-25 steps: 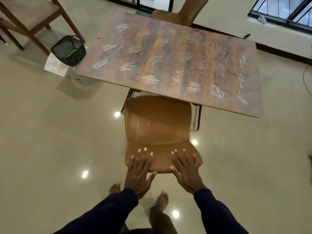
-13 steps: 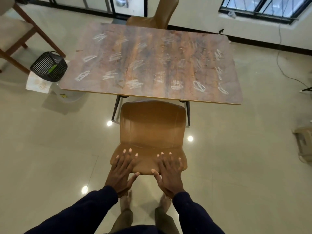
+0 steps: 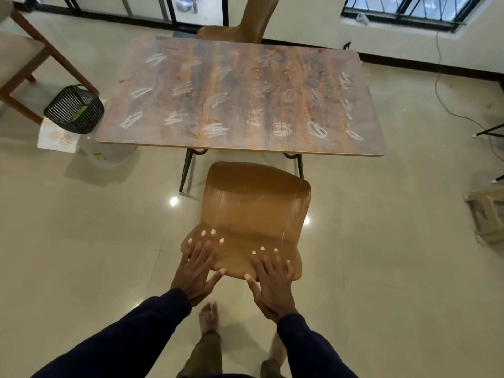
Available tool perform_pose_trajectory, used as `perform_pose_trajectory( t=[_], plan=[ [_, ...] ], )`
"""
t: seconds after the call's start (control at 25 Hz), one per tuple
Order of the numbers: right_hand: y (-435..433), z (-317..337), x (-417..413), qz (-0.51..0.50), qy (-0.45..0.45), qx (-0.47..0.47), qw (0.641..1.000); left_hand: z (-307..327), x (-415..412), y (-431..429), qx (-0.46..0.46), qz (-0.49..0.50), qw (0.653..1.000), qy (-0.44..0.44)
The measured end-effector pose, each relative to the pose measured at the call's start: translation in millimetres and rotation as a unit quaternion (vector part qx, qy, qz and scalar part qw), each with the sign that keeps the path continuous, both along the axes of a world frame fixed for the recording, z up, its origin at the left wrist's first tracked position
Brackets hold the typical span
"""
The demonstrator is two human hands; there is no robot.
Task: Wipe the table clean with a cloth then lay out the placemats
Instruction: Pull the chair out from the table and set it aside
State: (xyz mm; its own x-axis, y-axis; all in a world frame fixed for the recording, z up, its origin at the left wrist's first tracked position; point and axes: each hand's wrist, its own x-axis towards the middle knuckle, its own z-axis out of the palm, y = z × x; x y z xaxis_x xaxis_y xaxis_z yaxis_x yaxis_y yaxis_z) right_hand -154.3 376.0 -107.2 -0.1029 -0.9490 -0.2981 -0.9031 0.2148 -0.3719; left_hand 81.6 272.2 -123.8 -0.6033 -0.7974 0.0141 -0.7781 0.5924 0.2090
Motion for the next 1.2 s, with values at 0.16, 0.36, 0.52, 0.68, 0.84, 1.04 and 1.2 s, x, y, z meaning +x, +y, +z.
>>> perform_pose_trajectory(
  t=[0.16,0.36,0.52,0.68,0.84,1.04,1.2],
  plan=[
    [30,-7,-13,0.039,-0.007,0.002,0.999,0,-8,52,0.007,0.050,0.999,0.005],
    [65,-9,-40,0.114,0.006,-0.009,0.993,-12,-25,133,0.016,0.115,0.993,-0.018],
    [99,-15,-38,0.156,0.035,-0.004,0.987,-14,-23,167,0.035,0.140,0.989,-0.021],
    [89,-14,-44,0.173,0.053,-0.027,0.983,-9,-32,168,0.048,0.162,0.986,-0.007],
    [54,-5,-50,0.164,0.058,-0.038,0.984,-3,-36,132,0.050,0.159,0.986,-0.004],
    [42,2,-27,0.107,0.054,-0.039,0.992,-6,-20,104,0.026,0.126,0.992,-0.002],
    [46,7,1,0.051,0.043,-0.042,0.997,-4,2,78,0.019,0.073,0.997,-0.005]
  ],
)
